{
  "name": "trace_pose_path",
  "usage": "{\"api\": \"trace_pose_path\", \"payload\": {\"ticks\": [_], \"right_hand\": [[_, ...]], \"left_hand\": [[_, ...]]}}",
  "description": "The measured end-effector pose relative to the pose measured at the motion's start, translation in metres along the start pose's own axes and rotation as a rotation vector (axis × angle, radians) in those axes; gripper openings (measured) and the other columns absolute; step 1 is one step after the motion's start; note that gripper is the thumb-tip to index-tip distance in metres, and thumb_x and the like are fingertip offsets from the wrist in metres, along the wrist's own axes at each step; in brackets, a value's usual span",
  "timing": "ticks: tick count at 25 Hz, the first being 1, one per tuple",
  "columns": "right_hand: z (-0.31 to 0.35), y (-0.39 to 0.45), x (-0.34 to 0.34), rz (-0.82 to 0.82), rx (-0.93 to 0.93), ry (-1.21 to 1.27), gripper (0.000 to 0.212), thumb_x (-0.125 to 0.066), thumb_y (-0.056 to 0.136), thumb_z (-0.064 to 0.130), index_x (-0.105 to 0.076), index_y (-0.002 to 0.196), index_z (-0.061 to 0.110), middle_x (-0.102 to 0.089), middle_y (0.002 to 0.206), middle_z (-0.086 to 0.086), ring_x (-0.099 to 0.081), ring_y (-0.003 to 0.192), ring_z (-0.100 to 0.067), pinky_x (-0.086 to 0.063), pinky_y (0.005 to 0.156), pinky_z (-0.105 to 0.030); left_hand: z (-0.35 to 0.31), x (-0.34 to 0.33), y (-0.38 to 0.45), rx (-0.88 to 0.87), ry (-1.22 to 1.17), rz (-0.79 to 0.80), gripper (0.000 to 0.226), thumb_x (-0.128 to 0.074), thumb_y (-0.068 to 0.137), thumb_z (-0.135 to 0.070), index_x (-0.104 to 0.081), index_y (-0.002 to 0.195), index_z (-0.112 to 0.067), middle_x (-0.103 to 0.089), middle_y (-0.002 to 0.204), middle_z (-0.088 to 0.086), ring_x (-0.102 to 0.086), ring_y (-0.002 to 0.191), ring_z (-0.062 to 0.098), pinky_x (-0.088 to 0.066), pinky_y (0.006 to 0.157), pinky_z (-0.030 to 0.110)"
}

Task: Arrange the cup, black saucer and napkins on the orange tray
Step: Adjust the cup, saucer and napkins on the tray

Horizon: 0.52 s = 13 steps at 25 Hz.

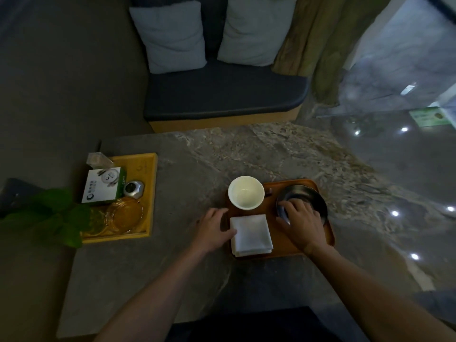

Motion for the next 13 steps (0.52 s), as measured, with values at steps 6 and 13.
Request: {"api": "trace_pose_path", "payload": {"ticks": [6,13], "right_hand": [[-0.013,-0.052,-0.007,-0.008,0.02,-0.013,0.043,-0.054,0.089,0.048,-0.05,0.13,0.033,-0.052,0.138,0.002,-0.044,0.129,-0.02,-0.037,0.103,-0.045],[-0.058,-0.066,0.011,-0.029,0.155,-0.045,0.036,-0.056,0.086,0.047,-0.06,0.12,0.032,-0.064,0.123,0.003,-0.055,0.119,-0.02,-0.041,0.096,-0.044]], "left_hand": [[-0.008,-0.018,-0.024,-0.081,0.051,0.004,0.057,-0.064,0.086,-0.048,-0.049,0.137,-0.028,-0.045,0.14,-0.003,-0.045,0.127,0.016,-0.043,0.105,0.045],[-0.051,-0.046,-0.034,-0.193,0.183,-0.06,0.05,-0.06,0.087,-0.052,-0.052,0.132,-0.032,-0.051,0.137,-0.007,-0.045,0.128,0.012,-0.038,0.108,0.039]]}}
Point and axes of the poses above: each hand's wrist, its own y-axis towards the middle knuckle, its own x-axis out of the back of the hand, z = x × y, the point moved 7 cm from there along y, towards the middle knuckle
